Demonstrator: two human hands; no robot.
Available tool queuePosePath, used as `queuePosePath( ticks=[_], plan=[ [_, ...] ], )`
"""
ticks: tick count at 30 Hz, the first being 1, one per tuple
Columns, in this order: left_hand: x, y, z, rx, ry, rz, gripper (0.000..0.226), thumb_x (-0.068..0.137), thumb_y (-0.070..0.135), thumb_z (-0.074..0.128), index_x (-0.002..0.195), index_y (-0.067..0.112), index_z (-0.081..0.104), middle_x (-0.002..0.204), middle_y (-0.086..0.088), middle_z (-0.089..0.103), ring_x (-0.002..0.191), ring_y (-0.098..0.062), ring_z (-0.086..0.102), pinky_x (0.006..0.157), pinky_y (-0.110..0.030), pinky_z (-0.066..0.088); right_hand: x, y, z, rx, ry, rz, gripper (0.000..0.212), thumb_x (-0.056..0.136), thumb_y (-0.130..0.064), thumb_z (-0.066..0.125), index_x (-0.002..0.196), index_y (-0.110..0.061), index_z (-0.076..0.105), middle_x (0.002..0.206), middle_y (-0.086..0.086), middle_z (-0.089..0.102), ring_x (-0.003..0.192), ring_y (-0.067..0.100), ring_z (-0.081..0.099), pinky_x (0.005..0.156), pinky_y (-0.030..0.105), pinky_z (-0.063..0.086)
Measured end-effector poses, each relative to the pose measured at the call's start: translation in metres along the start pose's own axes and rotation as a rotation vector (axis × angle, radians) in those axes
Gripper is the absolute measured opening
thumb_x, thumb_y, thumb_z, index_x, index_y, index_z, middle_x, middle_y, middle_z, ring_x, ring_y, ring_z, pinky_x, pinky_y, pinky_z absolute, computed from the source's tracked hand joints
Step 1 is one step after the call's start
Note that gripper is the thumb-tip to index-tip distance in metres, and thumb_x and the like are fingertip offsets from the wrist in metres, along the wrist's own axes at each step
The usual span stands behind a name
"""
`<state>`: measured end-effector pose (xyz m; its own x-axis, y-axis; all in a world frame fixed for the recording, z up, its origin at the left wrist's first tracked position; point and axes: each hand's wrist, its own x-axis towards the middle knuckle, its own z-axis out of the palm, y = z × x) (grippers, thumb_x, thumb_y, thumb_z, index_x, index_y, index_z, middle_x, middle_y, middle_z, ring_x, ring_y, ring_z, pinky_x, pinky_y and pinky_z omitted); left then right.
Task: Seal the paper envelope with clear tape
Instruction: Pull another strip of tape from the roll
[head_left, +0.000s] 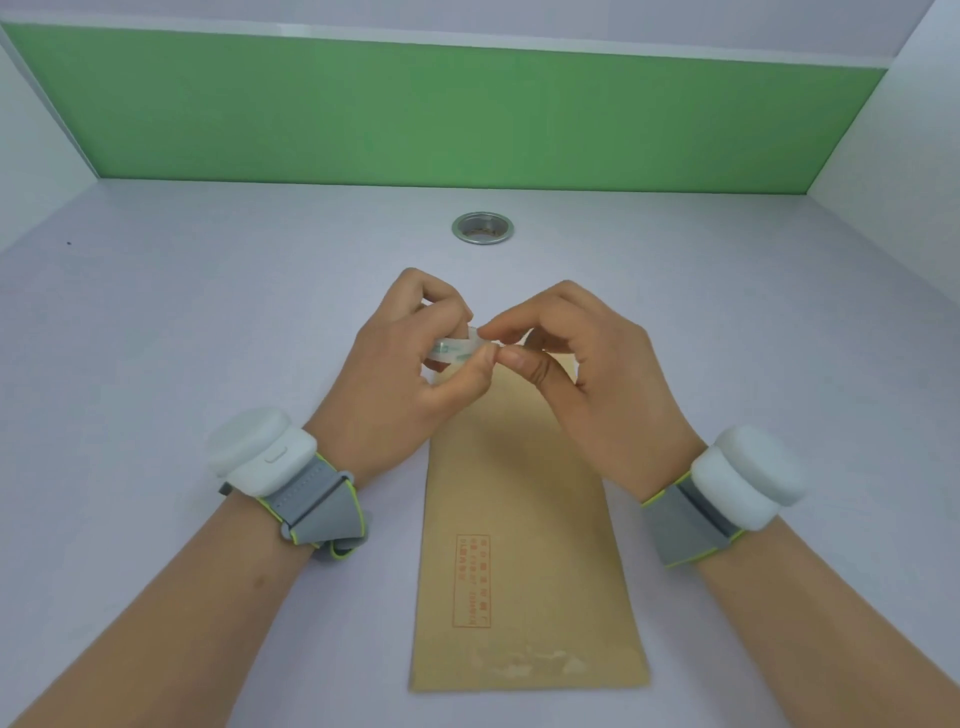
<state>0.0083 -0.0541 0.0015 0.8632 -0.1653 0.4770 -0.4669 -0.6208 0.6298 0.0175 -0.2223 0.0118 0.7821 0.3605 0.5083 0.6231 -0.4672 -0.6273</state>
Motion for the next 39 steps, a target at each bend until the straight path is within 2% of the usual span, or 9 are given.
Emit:
queuePosePath(
  ticks=[3,8,14,19,22,27,31,35,39],
  plan=[
    [0.0,-0.002,0.002,0.016,-0.021,0.003,0.026,0.083,0.042,0.047,0.072,0.019,0.05,0.101,-0.002,0.047,0.087,-0.006,0.049,0.07,-0.005,0.038,0.001,0.002,-0.004,-0.005,0.037,0.025,0.01,0.084,-0.018,0.065,0.093,-0.019,0.068,0.085,-0.003,0.059,0.075,0.009,0.059,0.076,0.025,0.05],
    [0.0,-0.008,0.003,0.149,-0.084,-0.005,0.037,0.087,0.053,0.038,0.089,0.02,0.054,0.111,0.008,0.042,0.086,-0.01,0.051,0.071,-0.028,0.048,0.001,0.007,-0.002,-0.116,0.043,0.062,0.01,0.083,-0.021,0.066,0.093,-0.018,0.067,0.082,-0.003,0.06,0.075,0.009,0.059,0.076,0.027,0.049],
    [0.001,-0.006,0.005,0.215,-0.154,0.006,0.037,0.09,0.046,0.04,0.099,0.015,0.059,0.128,0.006,0.049,0.097,-0.013,0.057,0.082,-0.035,0.051,0.0,0.01,0.001,-0.24,-0.056,0.135,0.013,0.085,-0.026,0.063,0.092,-0.016,0.061,0.086,0.001,0.062,0.078,0.014,0.058,0.076,0.037,0.05],
    [0.0,-0.004,0.007,0.305,-0.215,-0.013,0.037,0.091,0.042,0.037,0.107,0.014,0.055,0.135,0.002,0.046,0.106,-0.017,0.054,0.082,-0.023,0.04,0.0,0.01,0.0,-0.257,-0.124,0.135,0.013,0.088,-0.027,0.058,0.091,-0.015,0.062,0.086,0.002,0.064,0.079,0.016,0.058,0.075,0.036,0.049],
    [0.0,-0.004,0.008,0.323,-0.197,-0.002,0.031,0.093,0.039,0.038,0.102,0.013,0.052,0.129,-0.002,0.048,0.102,-0.019,0.054,0.079,-0.024,0.038,-0.001,0.009,0.001,-0.281,-0.141,0.133,0.015,0.09,-0.028,0.055,0.092,-0.015,0.062,0.087,0.002,0.063,0.079,0.018,0.058,0.075,0.036,0.049],
    [-0.001,-0.003,0.011,0.298,-0.162,0.03,0.024,0.087,0.048,0.029,0.087,0.025,0.037,0.112,-0.004,0.053,0.088,-0.02,0.055,0.075,-0.034,0.047,-0.002,0.009,0.005,-0.313,-0.141,0.123,0.013,0.09,-0.026,0.053,0.089,-0.015,0.059,0.085,0.003,0.062,0.076,0.02,0.057,0.072,0.038,0.049],
    [0.0,-0.004,0.012,0.255,-0.123,-0.035,0.027,0.081,0.048,0.035,0.08,0.023,0.045,0.104,0.001,0.056,0.082,-0.014,0.054,0.069,-0.025,0.044,-0.003,0.007,0.006,-0.273,-0.132,0.149,0.01,0.088,-0.025,0.054,0.087,-0.017,0.06,0.083,0.002,0.064,0.075,0.017,0.058,0.071,0.033,0.049],
    [0.0,-0.001,0.012,0.211,-0.066,-0.068,0.021,0.072,0.048,0.039,0.072,0.027,0.042,0.097,0.002,0.059,0.076,-0.012,0.054,0.067,-0.018,0.04,-0.002,0.003,0.005,-0.222,-0.131,0.178,0.008,0.085,-0.022,0.056,0.086,-0.017,0.062,0.082,0.0,0.066,0.074,0.013,0.058,0.071,0.028,0.048],
    [0.0,-0.002,0.013,0.221,0.0,-0.087,0.019,0.068,0.046,0.042,0.069,0.027,0.045,0.093,0.004,0.061,0.071,-0.012,0.054,0.064,-0.02,0.041,-0.002,0.003,0.006,-0.207,-0.135,0.157,0.008,0.085,-0.021,0.057,0.087,-0.017,0.064,0.082,0.0,0.067,0.075,0.014,0.06,0.074,0.033,0.051]
  ],
)
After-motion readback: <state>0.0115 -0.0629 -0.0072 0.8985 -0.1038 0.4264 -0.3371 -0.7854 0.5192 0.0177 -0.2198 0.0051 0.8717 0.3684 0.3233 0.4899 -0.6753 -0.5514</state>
